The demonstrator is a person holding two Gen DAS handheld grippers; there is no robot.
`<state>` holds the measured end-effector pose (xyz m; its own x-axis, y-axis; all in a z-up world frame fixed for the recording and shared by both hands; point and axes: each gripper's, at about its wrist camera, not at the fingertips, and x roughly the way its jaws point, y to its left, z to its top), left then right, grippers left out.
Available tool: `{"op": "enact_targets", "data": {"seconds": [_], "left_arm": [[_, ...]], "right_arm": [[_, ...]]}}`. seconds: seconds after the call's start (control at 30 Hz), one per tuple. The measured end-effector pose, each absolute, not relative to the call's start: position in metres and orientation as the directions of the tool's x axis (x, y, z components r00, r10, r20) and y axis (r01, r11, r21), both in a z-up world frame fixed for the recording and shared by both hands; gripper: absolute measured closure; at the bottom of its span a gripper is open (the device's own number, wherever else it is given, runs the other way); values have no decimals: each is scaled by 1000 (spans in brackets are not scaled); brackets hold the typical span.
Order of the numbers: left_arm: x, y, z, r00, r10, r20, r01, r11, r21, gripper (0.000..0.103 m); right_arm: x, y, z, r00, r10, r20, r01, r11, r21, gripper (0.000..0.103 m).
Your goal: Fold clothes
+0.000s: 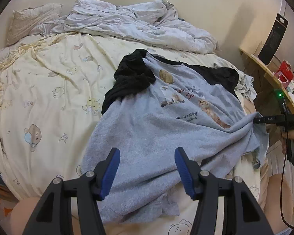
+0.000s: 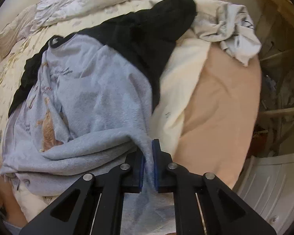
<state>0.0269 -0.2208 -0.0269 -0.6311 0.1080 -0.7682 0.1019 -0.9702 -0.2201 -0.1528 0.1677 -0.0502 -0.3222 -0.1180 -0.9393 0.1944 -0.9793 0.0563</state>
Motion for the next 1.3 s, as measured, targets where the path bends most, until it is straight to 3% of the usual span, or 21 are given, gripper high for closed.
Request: {"op": "enact_targets", "data": {"seconds": [0.03, 0.1, 0.23, 0.3, 0.37, 0.5, 0.6, 0.7, 0.77, 0.83, 0.87, 0.9, 1.07, 1.3], "left_arm": [[26, -220, -27, -627, 109, -771, 98, -971, -217, 44], [26, -217, -28, -625, 112, -773, 87, -974, -211, 44], [24, -211, -28, -627, 118, -770, 61, -978, -200, 44], [23, -210, -27, -628, 119, -769, 57, -978, -199, 44], [23, -212, -27, -629, 122, -768, 66, -976, -208, 44], [23, -216, -28, -625, 122, -771, 87, -971, -224, 44], [25, -215, -28, -622, 116, -775, 88, -972, -216, 44], [27, -211, -28, -622, 106, -776, 78, -977, -196, 44], [27, -209, -28, -620, 99, -778, 73, -980, -183, 44], [28, -207, -29, -618, 94, -780, 66, -983, -170, 44], [28, -205, -29, -618, 91, -781, 63, -984, -164, 44], [28, -204, -28, -618, 89, -781, 59, -985, -159, 44], [27, -198, -28, -618, 98, -780, 33, -988, -150, 44], [35, -178, -22, -606, 190, -772, -89, -981, -171, 44]], "right_arm": [[-149, 167, -46, -334, -114, -936, 209, -977, 44, 93], [-136, 170, -30, -385, -95, -918, 233, -972, 3, 75], [-104, 184, 0, -435, -180, -882, 271, -961, 63, 67], [-79, 188, 4, -374, -330, -867, 273, -932, 237, 50], [-57, 185, -7, -309, -481, -820, 246, -874, 420, 42], [-23, 175, -63, -238, -730, -640, 18, -662, 749, 42], [-20, 169, -103, -301, -775, -556, -150, -537, 830, 42], [-27, 175, -132, -407, -719, -563, -273, -493, 826, 42], [-31, 181, -142, -471, -681, -560, -305, -470, 828, 45], [-33, 183, -142, -514, -642, -569, -304, -484, 821, 57], [-34, 182, -137, -530, -617, -581, -287, -515, 808, 84], [-34, 180, -131, -542, -598, -590, -267, -544, 796, 100], [-25, 166, -87, -552, -575, -603, -134, -653, 745, 101], [12, 178, -17, -572, -623, -534, 13, -657, 754, 101]]}}
